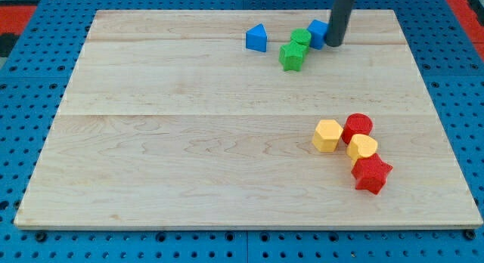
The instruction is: Place the blue cube to the top of blue triangle
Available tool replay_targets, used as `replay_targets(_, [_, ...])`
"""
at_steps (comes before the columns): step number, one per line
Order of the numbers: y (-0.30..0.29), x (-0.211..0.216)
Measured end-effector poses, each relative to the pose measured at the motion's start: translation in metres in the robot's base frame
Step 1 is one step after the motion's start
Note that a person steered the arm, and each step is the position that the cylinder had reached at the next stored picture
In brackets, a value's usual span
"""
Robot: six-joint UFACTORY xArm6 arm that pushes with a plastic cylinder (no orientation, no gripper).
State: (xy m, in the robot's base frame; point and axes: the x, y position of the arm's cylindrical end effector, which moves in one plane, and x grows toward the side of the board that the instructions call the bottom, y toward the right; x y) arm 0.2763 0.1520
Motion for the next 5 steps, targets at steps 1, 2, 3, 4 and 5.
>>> replay_targets(1, [0.045, -0.002])
replay_targets(2, [0.014, -0.026])
replay_targets(3, [-0.064, -0.026])
replay_targets(4, [-0.113, -0.026])
replay_targets(5, [-0.078, -0.029])
